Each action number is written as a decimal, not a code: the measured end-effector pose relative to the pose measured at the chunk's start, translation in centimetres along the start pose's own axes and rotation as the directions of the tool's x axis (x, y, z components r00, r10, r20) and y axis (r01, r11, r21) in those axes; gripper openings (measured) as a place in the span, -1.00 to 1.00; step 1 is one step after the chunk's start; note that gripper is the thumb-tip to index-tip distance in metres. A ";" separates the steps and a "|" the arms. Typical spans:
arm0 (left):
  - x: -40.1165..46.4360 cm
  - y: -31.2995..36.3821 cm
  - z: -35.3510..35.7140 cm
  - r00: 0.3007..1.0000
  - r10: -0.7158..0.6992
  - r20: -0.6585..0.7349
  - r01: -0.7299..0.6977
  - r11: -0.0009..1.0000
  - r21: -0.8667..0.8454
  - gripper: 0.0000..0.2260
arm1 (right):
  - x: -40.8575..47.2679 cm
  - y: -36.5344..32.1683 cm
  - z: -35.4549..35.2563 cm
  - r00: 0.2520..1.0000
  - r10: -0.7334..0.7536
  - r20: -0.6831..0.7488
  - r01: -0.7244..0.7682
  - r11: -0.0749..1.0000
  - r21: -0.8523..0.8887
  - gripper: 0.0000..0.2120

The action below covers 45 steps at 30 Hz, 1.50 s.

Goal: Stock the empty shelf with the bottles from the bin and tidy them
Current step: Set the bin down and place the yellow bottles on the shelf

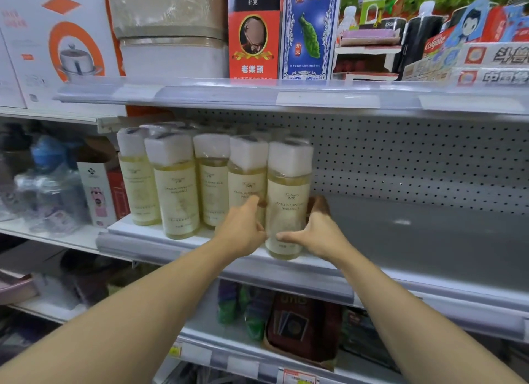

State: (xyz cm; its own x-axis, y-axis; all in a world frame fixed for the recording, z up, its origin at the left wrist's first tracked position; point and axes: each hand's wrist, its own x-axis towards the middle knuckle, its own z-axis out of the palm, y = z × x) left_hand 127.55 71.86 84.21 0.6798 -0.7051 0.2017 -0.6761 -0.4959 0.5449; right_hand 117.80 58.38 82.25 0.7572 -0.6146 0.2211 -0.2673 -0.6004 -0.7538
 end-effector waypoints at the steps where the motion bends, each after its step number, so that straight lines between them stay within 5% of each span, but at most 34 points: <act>1: 0.0 -0.1 0.0 1.000 -0.005 0.007 0.005 1.000 0.030 -0.55 | -0.2 0.0 0.5 1.000 0.008 -0.020 -0.008 1.000 -0.001 -0.26; 11: -0.1 -1.6 -0.3 0.996 -0.084 0.030 0.079 0.987 0.143 -0.68 | 1.3 0.1 0.6 0.999 0.030 -0.018 -0.029 0.999 0.040 -0.45; 17: -0.5 -2.1 -0.2 0.992 -0.119 0.048 0.113 0.986 0.120 -0.73 | 0.5 0.9 0.0 0.997 0.028 0.076 -0.032 0.998 0.046 -0.34; 25: -2.9 -2.8 0.9 0.986 -0.140 0.088 0.132 0.987 0.089 -0.74 | -4.1 1.1 0.1 0.998 -0.038 0.048 0.048 0.971 -0.234 -0.15; 33: -7.3 -4.8 2.8 0.976 -0.096 0.195 0.085 0.994 0.066 -0.74 | -10.7 1.4 2.3 0.992 -0.077 0.101 0.113 0.901 -0.419 -0.22; 45: -13.9 -10.7 11.0 0.903 -0.135 0.408 0.129 0.991 0.043 -0.73 | -19.7 8.6 9.2 0.952 0.157 0.264 0.026 0.816 -0.578 -0.27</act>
State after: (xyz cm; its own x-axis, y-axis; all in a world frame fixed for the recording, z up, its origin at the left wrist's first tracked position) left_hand 122.22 81.40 66.61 0.5892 -0.7766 -0.2230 -0.5946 -0.6036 0.5312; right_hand 106.06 70.03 65.78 0.8359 -0.5441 -0.0716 -0.5430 -0.8011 -0.2519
